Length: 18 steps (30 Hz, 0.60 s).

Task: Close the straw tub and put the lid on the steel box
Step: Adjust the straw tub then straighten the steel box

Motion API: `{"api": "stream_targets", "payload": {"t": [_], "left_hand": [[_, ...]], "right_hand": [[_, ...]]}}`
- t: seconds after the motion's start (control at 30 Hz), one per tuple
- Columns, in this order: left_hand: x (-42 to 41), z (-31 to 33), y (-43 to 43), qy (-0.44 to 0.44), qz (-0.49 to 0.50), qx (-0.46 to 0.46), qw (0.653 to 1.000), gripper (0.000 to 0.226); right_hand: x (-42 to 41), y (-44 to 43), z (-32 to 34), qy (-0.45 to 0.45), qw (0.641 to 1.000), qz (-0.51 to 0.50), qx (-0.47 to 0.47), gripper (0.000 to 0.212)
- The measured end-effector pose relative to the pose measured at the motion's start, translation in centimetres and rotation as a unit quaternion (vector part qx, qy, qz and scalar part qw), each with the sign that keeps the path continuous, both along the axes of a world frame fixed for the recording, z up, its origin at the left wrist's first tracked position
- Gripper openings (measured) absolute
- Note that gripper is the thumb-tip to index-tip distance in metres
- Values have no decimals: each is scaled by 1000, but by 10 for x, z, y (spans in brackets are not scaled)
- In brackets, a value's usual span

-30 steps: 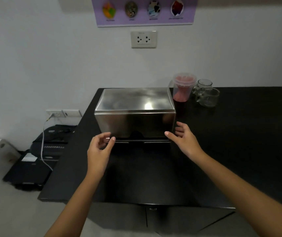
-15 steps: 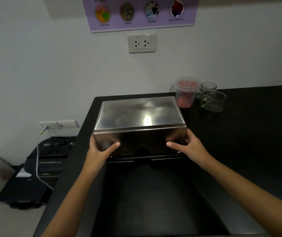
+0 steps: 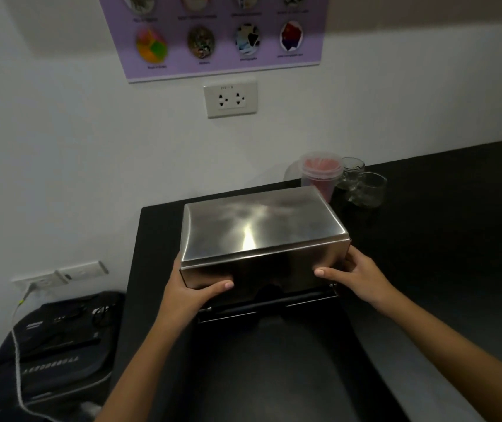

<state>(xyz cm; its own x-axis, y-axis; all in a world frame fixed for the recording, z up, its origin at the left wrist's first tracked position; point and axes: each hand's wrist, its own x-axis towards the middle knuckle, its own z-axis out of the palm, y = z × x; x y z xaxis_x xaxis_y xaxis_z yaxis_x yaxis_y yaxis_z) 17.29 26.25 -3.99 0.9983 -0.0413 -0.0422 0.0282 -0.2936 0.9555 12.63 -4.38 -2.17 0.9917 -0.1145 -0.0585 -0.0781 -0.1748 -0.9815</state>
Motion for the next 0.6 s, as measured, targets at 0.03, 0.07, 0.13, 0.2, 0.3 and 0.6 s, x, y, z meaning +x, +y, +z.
{"api": "stream_targets", "payload": {"t": [0.03, 0.07, 0.13, 0.2, 0.3, 0.6], "left_hand": [[4, 0, 0, -5, -1, -4, 1000, 104], [7, 0, 0, -10, 2, -10, 1000, 102], [12, -2, -1, -16, 10, -19, 1000, 98], [17, -3, -1, -22, 13, -21, 999, 101], [27, -4, -3, -25, 15, -28, 999, 105], [64, -3, -12, -11, 32, -11, 999, 104]], "right_hand": [[3, 1, 0, -3, 1000, -4, 0, 46], [6, 1, 0, -4, 1000, -4, -1, 46], [13, 1, -1, -5, 1000, -3, 1, 45], [23, 0, -3, -9, 1000, -5, 3, 42], [39, -3, -2, -5, 1000, 7, 2, 42], [89, -13, 0, 17, 999, 36, -20, 45]]}}
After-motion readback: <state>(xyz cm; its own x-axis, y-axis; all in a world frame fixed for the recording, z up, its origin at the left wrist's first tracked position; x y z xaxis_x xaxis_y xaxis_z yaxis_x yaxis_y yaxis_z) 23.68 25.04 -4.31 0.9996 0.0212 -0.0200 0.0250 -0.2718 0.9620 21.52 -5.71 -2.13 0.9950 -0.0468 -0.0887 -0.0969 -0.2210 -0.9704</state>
